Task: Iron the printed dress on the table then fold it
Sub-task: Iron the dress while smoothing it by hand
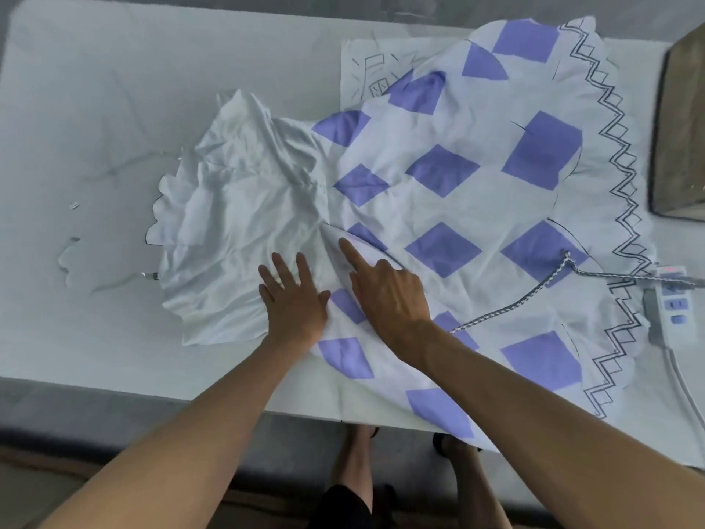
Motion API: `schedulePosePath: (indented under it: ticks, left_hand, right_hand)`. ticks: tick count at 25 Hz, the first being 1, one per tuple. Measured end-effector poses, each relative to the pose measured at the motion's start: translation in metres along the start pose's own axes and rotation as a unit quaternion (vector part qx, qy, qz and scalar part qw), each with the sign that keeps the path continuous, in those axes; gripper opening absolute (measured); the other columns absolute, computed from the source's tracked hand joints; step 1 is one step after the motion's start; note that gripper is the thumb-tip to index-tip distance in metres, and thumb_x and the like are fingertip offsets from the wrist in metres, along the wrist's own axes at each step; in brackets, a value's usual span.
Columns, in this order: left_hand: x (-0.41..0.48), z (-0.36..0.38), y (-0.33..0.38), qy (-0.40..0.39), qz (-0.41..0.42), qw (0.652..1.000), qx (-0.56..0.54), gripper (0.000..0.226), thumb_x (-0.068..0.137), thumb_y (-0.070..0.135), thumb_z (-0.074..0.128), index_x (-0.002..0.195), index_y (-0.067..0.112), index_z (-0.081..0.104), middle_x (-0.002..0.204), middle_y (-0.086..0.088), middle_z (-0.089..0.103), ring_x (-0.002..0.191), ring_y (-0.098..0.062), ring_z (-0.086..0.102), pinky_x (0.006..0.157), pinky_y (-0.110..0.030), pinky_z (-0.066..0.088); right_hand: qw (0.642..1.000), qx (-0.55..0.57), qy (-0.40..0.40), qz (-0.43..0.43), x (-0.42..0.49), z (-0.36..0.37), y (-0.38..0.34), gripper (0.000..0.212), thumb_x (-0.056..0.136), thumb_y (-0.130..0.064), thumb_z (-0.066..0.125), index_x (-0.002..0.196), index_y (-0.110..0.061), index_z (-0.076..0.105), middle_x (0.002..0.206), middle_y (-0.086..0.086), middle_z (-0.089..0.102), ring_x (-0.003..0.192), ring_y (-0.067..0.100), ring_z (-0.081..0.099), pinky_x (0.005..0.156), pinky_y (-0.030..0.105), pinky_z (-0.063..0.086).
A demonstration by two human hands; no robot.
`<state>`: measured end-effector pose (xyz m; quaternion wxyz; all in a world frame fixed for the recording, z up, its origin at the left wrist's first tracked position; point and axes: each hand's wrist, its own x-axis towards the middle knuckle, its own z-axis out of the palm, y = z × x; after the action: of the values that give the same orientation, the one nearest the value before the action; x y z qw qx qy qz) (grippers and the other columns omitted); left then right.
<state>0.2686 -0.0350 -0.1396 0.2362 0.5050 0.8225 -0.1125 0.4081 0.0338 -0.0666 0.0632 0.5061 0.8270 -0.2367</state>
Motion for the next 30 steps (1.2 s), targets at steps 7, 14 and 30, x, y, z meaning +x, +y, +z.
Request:
schedulePosePath:
  ticks: [7, 14, 30]
  left_hand:
    - [0.006, -0.01, 0.009, -0.057, -0.034, 0.997, 0.045, 0.082, 0.099, 0.049, 0.039, 0.154, 0.01, -0.008, 0.156, -0.03, -0.013, 0.143, -0.053, -0.002, 0.116, -0.052, 0.017]
    - [0.013, -0.031, 0.006, 0.092, 0.119, 0.989, -0.009, 0.074, 0.088, 0.025, 0.063, 0.15, 0.008, 0.025, 0.157, -0.024, 0.017, 0.145, -0.039, 0.019, 0.117, -0.045, 0.023]
    - [0.026, -0.016, 0.013, 0.012, 0.113, 0.987, 0.115, 0.077, 0.099, 0.042, 0.041, 0.154, 0.015, -0.006, 0.16, -0.023, -0.004, 0.147, -0.043, 0.004, 0.115, -0.049, 0.021]
  right_hand:
    - [0.997, -0.025, 0.049, 0.048, -0.012, -0.006, 0.057, 0.057, 0.099, -0.021, 0.047, 0.15, -0.032, 0.026, 0.074, 0.009, 0.06, 0.056, 0.027, 0.057, 0.049, 0.03, 0.032]
    - [0.999, 0.038, 0.015, 0.033, -0.009, -0.018, 0.023, 0.053, 0.104, -0.032, 0.033, 0.152, -0.034, 0.012, 0.092, 0.013, 0.061, 0.075, 0.034, 0.061, 0.057, 0.034, 0.032]
    - [0.987, -0.006, 0.022, 0.162, -0.024, -0.035, 0.108, 0.05, 0.104, -0.031, 0.029, 0.152, -0.034, 0.015, 0.09, 0.014, 0.064, 0.073, 0.035, 0.061, 0.057, 0.035, 0.038]
